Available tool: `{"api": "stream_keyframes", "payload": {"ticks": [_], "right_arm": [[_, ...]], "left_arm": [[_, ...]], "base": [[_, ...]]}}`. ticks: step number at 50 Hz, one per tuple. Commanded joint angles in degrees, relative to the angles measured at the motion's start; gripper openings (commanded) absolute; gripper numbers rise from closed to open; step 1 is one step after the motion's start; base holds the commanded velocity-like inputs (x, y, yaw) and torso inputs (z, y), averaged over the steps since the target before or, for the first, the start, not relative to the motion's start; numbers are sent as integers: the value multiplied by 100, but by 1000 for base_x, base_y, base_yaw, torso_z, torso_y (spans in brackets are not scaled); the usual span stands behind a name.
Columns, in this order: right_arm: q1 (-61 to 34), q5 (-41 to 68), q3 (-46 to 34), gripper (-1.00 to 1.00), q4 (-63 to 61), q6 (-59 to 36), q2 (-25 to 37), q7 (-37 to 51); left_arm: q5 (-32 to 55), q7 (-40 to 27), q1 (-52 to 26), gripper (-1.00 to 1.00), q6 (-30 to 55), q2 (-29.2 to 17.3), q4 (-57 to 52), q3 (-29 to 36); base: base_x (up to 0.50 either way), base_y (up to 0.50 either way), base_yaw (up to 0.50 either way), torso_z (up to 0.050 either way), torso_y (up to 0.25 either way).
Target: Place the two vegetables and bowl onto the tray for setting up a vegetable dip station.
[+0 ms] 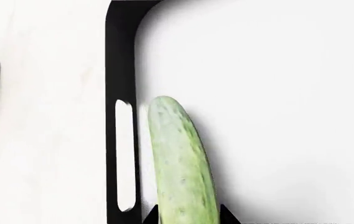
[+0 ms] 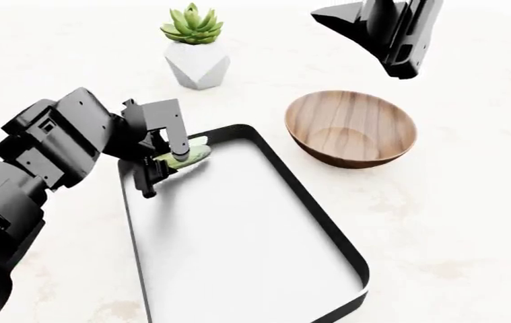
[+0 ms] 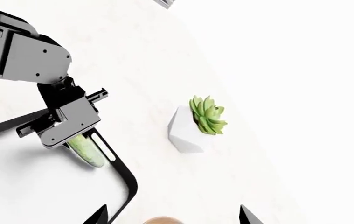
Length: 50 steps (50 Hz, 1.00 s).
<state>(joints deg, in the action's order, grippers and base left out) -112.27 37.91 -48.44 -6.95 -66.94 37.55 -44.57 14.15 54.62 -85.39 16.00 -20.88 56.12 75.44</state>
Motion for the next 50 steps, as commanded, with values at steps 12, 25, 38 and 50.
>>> {"api": "stream_keyframes", "payload": {"ticks": [12,25,38,50], "right_arm": [[55,73,54,100,-87,-50,41,83],[95,66,43,100,-38,15,10,99],[164,41,16,100,53,127,-2,89],[329,-32,-1,100,235,455,-52,55]], "left_arm": [[88,-140,54,100,108,29,-92,-90],[201,-191,-106,100,210,-82,-359,-249],[424,39,-862,100,1198,-904,-2201,-403],[562,-76,-1629,100,2416,-2196,-4166,-676]], "base": [[0,0,0,0,0],[0,0,0,0,0],[0,0,0,0,0],[0,0,0,0,0]]}}
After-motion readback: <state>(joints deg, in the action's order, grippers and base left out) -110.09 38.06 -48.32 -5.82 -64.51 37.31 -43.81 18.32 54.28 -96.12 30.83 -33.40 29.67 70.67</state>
